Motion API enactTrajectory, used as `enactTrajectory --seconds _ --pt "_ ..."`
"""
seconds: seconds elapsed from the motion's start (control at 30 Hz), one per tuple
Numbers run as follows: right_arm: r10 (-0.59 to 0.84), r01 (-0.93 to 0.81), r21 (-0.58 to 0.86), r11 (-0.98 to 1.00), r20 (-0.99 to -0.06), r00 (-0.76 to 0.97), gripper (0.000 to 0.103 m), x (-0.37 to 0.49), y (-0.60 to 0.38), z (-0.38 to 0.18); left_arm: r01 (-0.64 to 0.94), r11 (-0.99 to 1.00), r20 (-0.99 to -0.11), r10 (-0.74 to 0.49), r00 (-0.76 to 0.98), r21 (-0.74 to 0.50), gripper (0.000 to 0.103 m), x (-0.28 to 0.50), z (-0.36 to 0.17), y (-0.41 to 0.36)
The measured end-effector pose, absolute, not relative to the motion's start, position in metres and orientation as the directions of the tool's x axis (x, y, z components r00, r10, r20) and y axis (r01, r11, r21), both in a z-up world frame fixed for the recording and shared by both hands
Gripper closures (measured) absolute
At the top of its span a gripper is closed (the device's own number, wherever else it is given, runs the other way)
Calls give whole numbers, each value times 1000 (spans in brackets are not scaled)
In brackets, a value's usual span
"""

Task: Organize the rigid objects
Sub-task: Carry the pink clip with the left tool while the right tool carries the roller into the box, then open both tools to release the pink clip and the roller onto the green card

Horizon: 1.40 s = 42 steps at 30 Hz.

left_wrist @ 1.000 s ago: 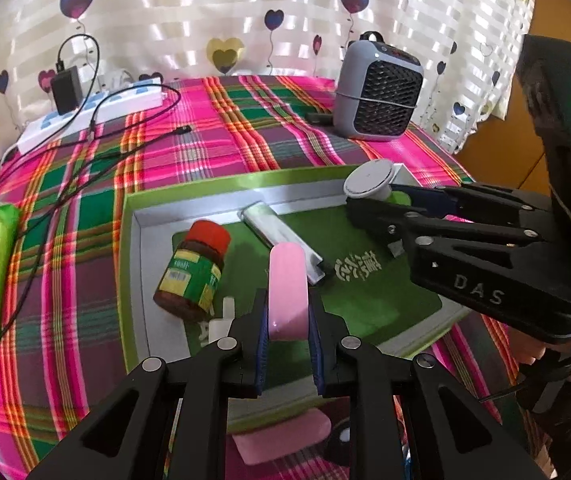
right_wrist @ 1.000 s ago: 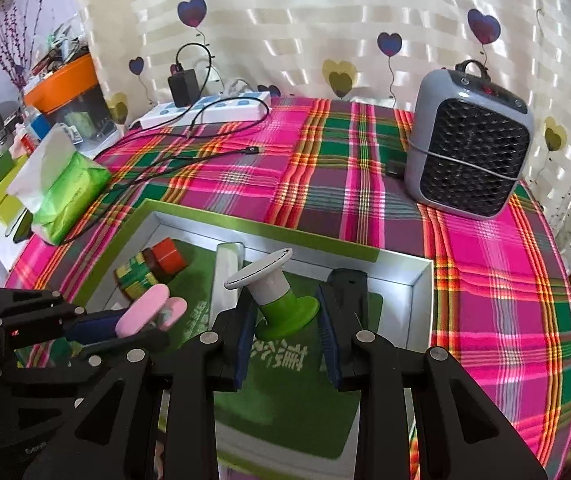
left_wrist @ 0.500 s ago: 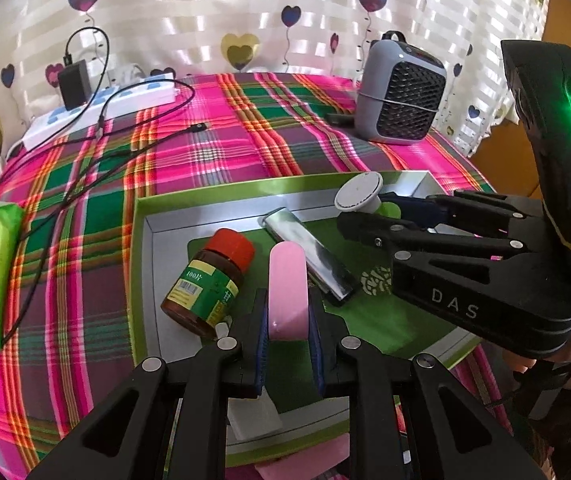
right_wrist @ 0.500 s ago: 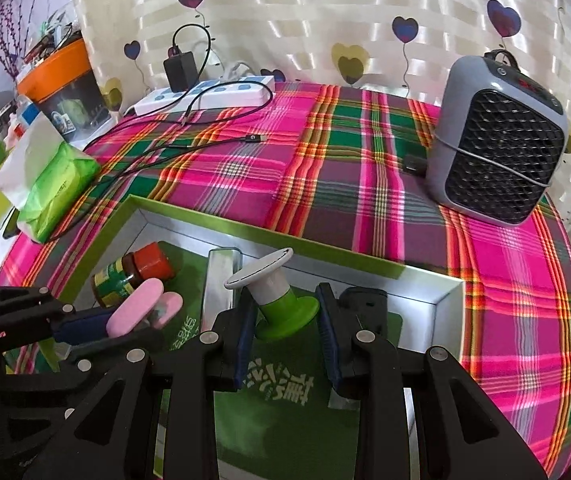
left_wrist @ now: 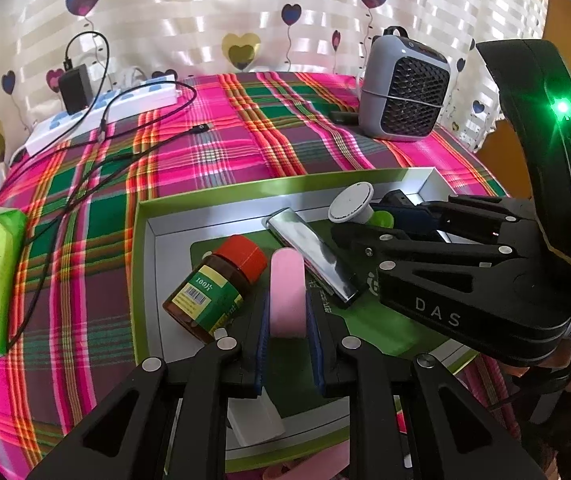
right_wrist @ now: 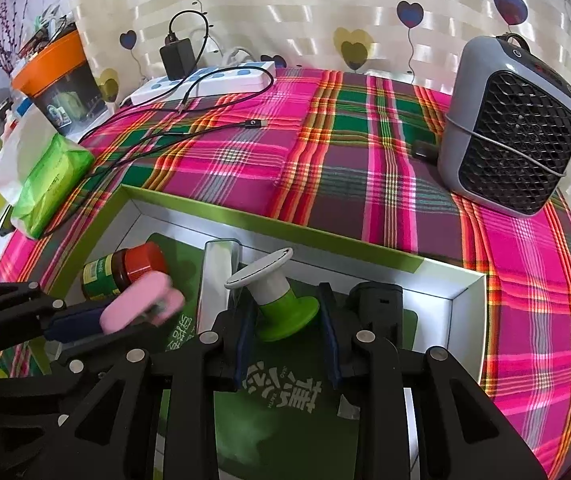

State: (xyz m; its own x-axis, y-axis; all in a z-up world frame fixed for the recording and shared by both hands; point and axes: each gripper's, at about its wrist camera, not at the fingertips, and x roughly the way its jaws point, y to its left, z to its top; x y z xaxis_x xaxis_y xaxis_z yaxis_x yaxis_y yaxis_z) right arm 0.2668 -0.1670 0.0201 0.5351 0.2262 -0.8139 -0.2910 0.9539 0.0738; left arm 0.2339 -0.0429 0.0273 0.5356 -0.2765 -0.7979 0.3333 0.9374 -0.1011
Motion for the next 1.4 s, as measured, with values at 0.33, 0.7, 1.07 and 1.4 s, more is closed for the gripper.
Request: enactTrajectory --seconds 0.33,0.7,1.07,1.4 --pt "221 -275 79 958 -816 535 72 266 -169 20 332 940 -800 -262 540 -84 77 233 27 -44" --pt "224 -274 78 958 -802 553 59 260 -166 26 322 943 -802 -252 541 -79 74 229 29 -42" --pt "218 -257 80 963 -791 572 58 248 -169 33 322 944 -789 -251 561 -72 74 218 37 -41" --pt "237 -258 98 961 -773 589 58 227 -171 44 322 944 -768 -258 587 -71 73 197 49 -37"
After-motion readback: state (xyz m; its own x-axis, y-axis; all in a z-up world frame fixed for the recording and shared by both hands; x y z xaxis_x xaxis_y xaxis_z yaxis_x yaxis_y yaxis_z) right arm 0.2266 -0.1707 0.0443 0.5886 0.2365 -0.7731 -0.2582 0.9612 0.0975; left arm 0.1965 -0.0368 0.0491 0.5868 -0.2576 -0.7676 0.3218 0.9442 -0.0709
